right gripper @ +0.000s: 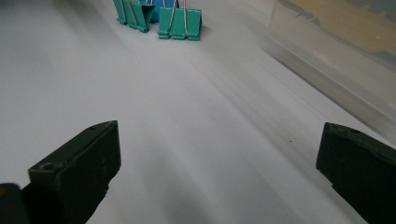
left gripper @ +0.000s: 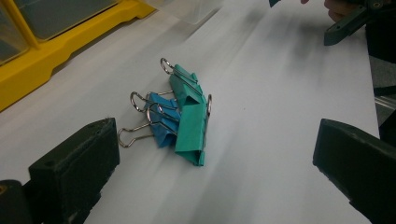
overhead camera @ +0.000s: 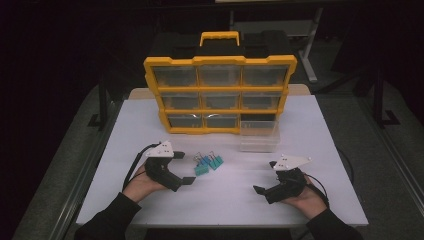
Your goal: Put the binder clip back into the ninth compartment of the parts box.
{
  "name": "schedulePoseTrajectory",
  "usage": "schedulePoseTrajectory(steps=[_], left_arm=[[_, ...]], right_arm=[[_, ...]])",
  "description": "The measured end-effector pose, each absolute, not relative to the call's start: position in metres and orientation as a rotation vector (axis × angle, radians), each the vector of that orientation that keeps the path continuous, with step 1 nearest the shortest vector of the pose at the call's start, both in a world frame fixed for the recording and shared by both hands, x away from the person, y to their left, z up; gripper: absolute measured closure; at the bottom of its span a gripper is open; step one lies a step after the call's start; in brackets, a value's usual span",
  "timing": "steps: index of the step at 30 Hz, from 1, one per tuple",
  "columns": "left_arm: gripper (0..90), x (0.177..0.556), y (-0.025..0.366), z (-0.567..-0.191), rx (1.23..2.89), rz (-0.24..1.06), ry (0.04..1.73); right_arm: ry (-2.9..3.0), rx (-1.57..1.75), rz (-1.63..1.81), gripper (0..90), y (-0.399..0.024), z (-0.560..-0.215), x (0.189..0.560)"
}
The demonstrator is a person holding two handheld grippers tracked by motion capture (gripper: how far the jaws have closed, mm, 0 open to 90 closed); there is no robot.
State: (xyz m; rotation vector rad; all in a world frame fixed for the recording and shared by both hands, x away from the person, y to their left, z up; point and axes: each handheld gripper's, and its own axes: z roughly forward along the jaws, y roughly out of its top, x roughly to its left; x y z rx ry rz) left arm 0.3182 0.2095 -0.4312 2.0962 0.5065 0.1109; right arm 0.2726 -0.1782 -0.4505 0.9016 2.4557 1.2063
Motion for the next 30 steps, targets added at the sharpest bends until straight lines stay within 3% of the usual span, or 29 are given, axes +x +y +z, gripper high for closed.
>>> schedulePoseTrajectory(steps=[30], left_arm=[[0.5, 0.334, 0.178, -0.434, 2.116, 0.091, 0.470]], right_arm=[[2.459, 0.901, 1.213, 0.0, -0.179, -0.450, 0.273]])
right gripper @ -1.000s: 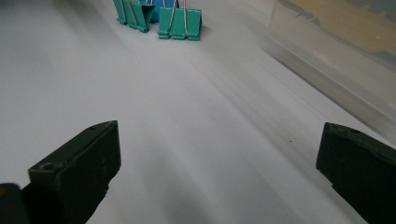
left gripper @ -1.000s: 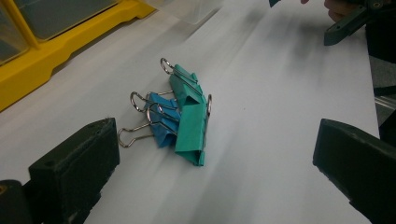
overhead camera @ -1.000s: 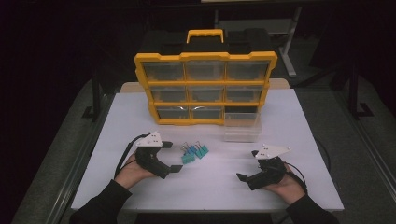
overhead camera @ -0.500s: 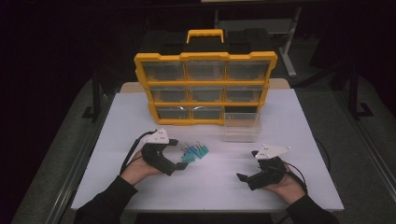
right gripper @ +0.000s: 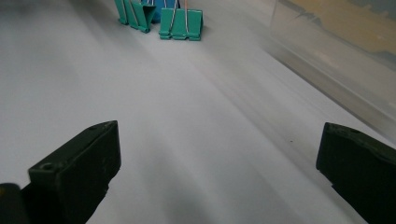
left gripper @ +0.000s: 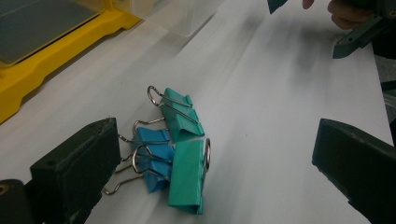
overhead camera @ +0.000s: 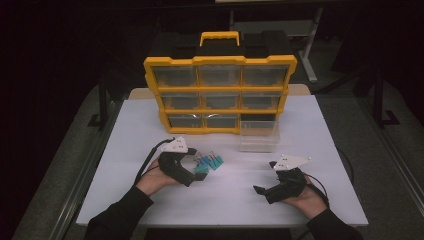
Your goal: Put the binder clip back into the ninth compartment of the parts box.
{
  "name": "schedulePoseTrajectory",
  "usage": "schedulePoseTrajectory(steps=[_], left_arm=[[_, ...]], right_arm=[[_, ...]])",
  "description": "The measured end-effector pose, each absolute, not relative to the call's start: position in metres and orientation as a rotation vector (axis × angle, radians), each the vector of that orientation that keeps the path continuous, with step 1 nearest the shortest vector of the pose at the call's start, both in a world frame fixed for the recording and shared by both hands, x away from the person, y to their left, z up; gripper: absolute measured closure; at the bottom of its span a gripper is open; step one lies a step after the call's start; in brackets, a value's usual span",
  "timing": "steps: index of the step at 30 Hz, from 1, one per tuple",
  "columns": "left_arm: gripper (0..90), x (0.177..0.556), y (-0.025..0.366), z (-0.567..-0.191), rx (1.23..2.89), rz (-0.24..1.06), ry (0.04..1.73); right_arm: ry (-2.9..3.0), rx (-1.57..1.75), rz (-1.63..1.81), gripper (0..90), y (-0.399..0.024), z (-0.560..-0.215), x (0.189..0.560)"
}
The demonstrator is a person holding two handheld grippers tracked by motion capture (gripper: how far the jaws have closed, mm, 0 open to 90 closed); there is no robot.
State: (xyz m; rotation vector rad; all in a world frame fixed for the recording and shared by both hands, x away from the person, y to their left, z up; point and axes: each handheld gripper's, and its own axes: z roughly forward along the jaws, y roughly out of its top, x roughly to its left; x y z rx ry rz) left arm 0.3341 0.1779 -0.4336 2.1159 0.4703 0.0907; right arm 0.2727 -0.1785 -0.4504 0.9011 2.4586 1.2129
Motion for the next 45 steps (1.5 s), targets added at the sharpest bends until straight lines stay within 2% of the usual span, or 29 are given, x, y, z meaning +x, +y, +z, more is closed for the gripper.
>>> schedulePoseTrajectory(steps=[17, 26, 34, 45], left_arm=[[22.2, 0.335, 0.174, -0.437, 2.155, 0.106, 0.444], [37.5, 0.335, 0.175, -0.440, 2.159, 0.125, 0.438], [54.6, 0.335, 0.175, -0.444, 2.177, 0.115, 0.435], [66.7, 0.336, 0.176, -0.445, 2.186, 0.110, 0.439]], right_arm=[[2.462, 0.899, 1.216, 0.0, -0.179, -0.451, 0.273], [2.462, 0.900, 1.221, 0.0, -0.179, -0.450, 0.273], [2.465, 0.898, 1.219, 0.0, -0.179, -0.451, 0.273], [2.468, 0.892, 1.218, 0.0, -0.179, -0.451, 0.272]])
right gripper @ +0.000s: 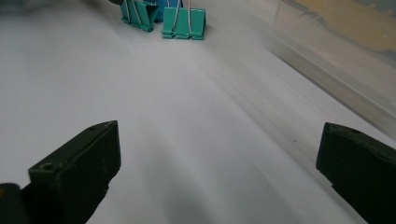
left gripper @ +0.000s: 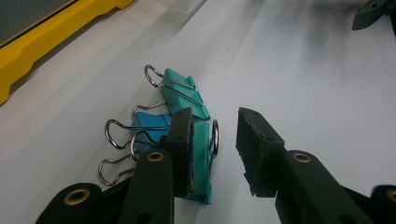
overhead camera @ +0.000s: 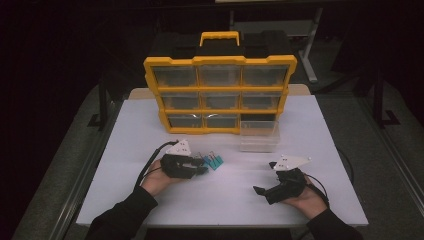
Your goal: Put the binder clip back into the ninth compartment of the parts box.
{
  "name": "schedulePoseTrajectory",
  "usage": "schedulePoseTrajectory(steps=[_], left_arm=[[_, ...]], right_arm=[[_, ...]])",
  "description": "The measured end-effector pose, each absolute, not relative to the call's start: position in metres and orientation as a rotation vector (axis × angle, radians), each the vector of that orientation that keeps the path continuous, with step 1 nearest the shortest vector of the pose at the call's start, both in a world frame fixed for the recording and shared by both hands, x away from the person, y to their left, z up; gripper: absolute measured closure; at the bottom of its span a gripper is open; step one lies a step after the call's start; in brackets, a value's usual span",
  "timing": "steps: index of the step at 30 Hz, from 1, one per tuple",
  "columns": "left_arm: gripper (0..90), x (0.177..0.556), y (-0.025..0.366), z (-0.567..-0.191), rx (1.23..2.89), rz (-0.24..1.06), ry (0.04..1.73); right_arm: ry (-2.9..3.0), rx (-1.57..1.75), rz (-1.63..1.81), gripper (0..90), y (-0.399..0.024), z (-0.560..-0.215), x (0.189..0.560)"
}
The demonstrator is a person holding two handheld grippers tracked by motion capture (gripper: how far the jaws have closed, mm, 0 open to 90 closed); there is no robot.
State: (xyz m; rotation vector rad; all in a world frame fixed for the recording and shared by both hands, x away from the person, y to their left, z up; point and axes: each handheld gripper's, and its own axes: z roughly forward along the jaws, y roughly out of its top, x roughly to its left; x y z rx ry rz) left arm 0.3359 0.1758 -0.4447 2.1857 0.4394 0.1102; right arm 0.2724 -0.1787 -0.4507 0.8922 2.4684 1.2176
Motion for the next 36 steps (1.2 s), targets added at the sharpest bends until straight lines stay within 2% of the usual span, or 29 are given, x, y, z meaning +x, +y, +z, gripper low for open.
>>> schedulePoseTrajectory(steps=[9, 26, 36], left_arm=[[72.0, 0.3367, 0.1761, -0.4460, 2.191, 0.110, 0.449], [87.4, 0.3375, 0.1775, -0.4458, 2.179, 0.090, 0.449], [88.5, 0.3383, 0.1790, -0.4450, 2.177, 0.090, 0.446]], right_arm=[[2.470, 0.892, 1.218, 0.0, -0.1788, -0.4507, 0.2725], [2.470, 0.891, 1.219, 0.0, -0.1788, -0.4506, 0.2723], [2.470, 0.890, 1.221, 0.0, -0.1789, -0.4505, 0.2722]])
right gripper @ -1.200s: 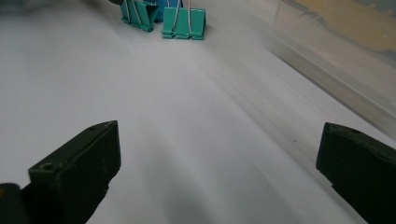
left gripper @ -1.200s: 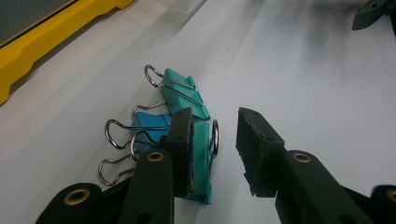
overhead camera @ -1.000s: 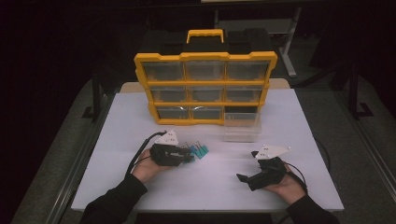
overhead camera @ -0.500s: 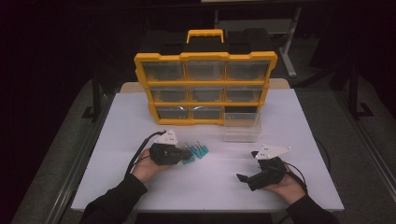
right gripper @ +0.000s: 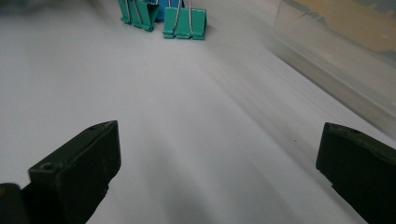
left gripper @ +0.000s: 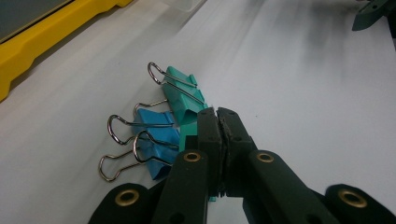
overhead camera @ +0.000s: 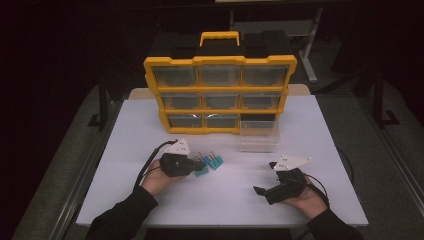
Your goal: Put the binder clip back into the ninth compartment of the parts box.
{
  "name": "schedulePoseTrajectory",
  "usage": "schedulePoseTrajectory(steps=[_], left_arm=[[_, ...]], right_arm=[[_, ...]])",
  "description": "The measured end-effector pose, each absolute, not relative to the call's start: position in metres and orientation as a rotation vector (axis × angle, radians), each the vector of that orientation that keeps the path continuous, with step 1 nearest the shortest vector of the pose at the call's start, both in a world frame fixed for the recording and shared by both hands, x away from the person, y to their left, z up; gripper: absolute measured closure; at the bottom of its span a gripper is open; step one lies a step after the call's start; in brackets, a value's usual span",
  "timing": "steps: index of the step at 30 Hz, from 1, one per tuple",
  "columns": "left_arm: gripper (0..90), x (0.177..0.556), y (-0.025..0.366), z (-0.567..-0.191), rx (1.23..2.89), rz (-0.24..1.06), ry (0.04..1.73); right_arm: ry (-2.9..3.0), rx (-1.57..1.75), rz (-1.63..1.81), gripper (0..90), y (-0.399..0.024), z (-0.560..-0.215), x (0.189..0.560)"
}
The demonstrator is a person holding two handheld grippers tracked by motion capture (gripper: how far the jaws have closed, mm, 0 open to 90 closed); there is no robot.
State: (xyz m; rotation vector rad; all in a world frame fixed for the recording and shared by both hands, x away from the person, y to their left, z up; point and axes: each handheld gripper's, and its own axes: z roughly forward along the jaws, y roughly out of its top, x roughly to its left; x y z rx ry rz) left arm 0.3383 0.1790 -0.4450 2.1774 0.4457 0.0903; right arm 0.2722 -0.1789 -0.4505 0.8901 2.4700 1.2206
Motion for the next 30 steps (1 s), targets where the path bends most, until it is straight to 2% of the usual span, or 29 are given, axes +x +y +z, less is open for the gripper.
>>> schedulePoseTrajectory(steps=[30], left_arm=[[88.7, 0.340, 0.175, -0.406, 2.158, 0.071, 0.388]], right_arm=[[2.467, 0.899, 1.232, 0.0, -0.180, -0.450, 0.272]])
